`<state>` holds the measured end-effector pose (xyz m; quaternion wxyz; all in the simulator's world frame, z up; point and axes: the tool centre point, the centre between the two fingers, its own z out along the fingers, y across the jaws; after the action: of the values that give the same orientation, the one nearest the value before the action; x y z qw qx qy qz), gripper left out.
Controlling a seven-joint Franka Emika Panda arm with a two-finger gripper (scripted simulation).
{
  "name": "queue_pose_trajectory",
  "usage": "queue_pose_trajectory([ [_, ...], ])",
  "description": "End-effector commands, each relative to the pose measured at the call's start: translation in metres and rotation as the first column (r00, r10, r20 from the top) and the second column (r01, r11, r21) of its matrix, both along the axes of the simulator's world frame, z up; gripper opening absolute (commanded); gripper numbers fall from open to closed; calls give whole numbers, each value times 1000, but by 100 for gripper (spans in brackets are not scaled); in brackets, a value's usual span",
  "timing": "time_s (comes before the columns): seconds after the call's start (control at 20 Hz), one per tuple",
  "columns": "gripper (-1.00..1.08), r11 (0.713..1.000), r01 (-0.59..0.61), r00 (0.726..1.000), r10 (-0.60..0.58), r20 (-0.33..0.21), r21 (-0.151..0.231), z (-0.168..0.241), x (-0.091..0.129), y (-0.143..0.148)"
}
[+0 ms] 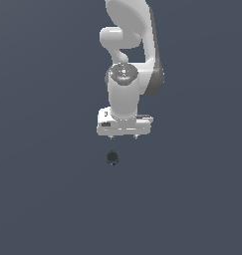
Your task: Pick up the object and move it to a goal position.
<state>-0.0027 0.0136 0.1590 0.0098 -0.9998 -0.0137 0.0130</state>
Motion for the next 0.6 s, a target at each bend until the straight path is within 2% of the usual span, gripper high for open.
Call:
queue_pose_trajectory([
  [0.0,100,1000,0,1000,0,0,0,0,0,0],
  [0.55,100,999,-14,999,13,41,34,18,12,28],
])
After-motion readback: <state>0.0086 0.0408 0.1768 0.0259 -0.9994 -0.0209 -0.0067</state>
